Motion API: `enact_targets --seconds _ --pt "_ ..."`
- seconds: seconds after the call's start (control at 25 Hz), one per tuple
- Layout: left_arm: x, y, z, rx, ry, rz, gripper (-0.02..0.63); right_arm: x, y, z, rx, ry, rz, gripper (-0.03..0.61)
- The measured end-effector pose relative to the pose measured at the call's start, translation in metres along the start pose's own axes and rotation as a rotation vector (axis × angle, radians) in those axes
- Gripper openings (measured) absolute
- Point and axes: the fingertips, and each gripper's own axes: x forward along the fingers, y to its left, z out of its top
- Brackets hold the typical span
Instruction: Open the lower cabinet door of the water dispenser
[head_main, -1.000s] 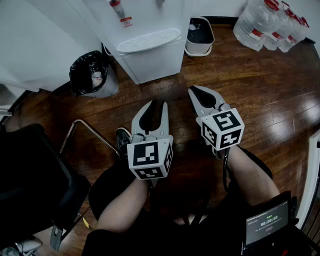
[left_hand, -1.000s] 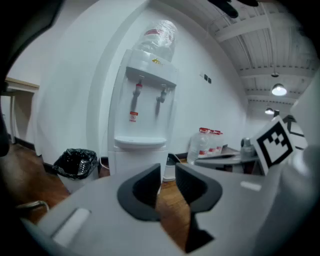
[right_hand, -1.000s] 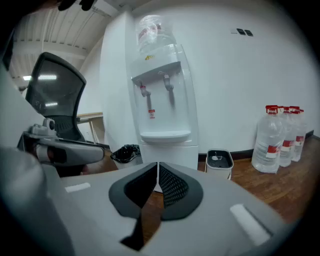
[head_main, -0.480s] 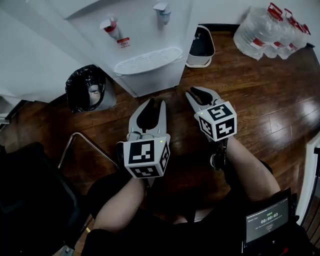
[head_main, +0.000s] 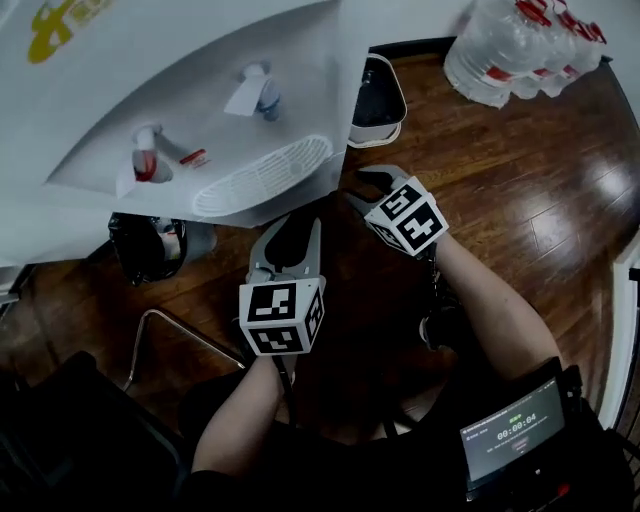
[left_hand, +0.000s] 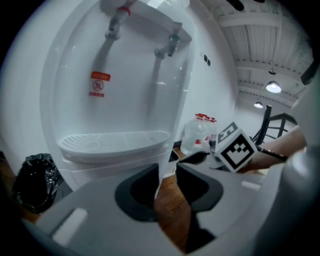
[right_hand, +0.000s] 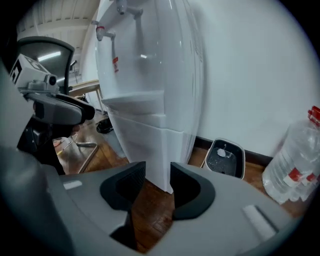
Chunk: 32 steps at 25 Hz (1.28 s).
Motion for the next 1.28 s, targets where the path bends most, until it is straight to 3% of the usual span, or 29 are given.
enact_targets --seconds 0.16,0.44,0.68,0.92,1.08,1.28 --pt "0.023 -0.002 -0.003 0.023 0.051 -0.052 0.129 0.028 -0.014 -0.006 -0.08 0.074 0.052 0.192" --pt "0.042 0.017 -0.013 -0.026 0.106 0.007 0.129 0.058 -0.036 -0.046 -0.049 0.197 0.143 0.193" --pt "0.045 0.012 -0.023 -0.081 0.137 -0.008 0.129 0.072 -0.026 -0.034 -0.058 0.117 0.277 0.253" --pt "0.049 -0.005 -0.036 -0.076 0.175 -0.054 0.129 0.089 -0.025 -0.034 -0.186 0.107 0.362 0.256" --pt "0.051 -0.011 -0.037 -0.06 0.177 -0.043 0.127 0.105 -0.024 -0.038 -0.341 0.141 0.343 0.261" --pt "0.052 -0.012 -0.039 -0.067 0.186 -0.05 0.127 0.116 -0.028 -0.039 -0.3 0.12 0.334 0.256"
